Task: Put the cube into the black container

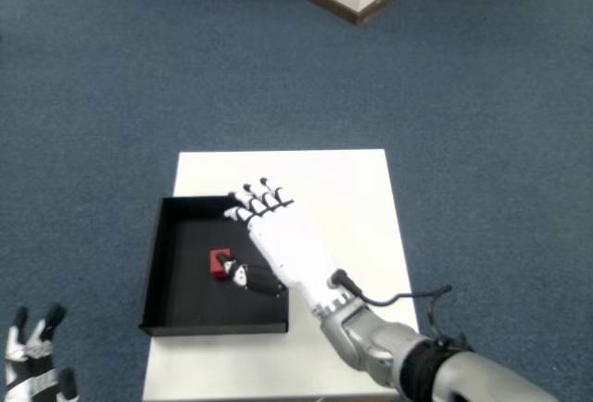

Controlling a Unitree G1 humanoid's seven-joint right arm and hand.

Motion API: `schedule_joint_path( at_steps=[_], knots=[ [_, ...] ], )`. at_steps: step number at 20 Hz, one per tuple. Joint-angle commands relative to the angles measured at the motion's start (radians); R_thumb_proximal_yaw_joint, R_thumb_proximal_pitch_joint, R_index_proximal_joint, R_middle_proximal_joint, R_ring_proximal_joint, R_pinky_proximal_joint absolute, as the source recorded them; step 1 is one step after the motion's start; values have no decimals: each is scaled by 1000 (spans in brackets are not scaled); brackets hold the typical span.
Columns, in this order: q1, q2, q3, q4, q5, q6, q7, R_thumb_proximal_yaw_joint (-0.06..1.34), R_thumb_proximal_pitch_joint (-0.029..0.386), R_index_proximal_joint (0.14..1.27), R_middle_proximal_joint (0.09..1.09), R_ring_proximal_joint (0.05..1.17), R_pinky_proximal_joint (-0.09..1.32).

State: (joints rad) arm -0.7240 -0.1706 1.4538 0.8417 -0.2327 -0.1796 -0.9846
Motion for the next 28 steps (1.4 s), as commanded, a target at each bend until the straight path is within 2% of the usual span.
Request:
schedule_joint_path(
  at_steps=[1, 4, 7, 9, 14, 16, 19, 22, 28],
  knots=[
    [10, -23, -95, -149, 67, -169, -169, 619, 109, 522, 266, 224, 54],
    [77, -56, -139, -224, 131, -307, -226, 615, 116, 508, 273, 255, 91],
    [158, -143, -158, -295, 146, -468, -300, 619, 126, 514, 295, 276, 142],
    [207, -210, -172, -333, 173, -583, -329, 563, 163, 514, 308, 287, 161],
    [317, -341, -174, -282, 165, -772, -389, 406, 282, 483, 340, 336, 240],
    [334, -364, -179, -233, 165, -819, -407, 390, 308, 440, 345, 341, 248],
    [340, -422, -200, -217, 161, -896, -433, 346, 317, 367, 343, 344, 250],
    [360, -440, -202, -140, 187, -928, -440, 317, 319, 360, 343, 345, 247],
    [385, -400, -188, 37, 200, -983, -436, 225, 325, 334, 333, 342, 249]
  ],
)
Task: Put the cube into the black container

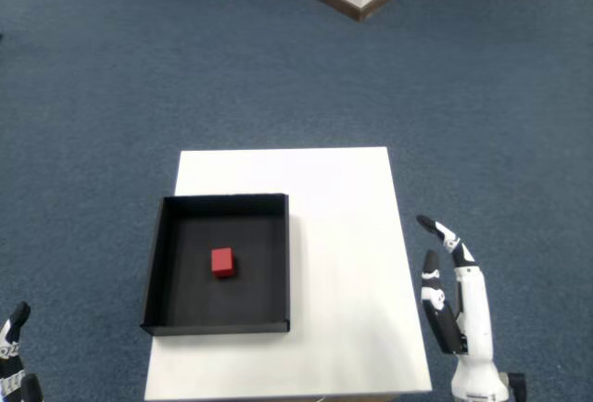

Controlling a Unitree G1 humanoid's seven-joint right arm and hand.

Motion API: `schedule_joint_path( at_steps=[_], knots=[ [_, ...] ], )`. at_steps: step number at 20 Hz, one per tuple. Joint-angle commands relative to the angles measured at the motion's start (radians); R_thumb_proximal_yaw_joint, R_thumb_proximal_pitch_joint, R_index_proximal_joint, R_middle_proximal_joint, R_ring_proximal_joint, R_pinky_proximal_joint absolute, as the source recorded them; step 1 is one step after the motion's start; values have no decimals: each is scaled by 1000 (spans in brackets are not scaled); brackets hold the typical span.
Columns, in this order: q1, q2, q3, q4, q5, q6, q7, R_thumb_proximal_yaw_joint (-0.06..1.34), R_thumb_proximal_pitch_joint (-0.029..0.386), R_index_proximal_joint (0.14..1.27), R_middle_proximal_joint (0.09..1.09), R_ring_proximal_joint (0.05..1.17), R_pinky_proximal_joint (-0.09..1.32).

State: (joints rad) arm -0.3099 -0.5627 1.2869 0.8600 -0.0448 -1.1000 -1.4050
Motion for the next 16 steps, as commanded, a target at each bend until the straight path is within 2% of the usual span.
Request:
schedule_joint_path(
  at_steps=[1, 7, 11, 16],
  knots=[
    [-28, 1, -21, 43, 13, -70, -16, 216, 326, 332, 331, 342, 248],
    [-17, 58, -21, 178, 21, -131, -26, 138, 324, 323, 325, 336, 222],
    [-33, 95, -21, 260, 45, -181, -3, 112, 317, 323, 322, 329, 185],
    [-30, 131, -17, 313, 51, -223, 10, 93, 315, 325, 325, 330, 168]
  ],
)
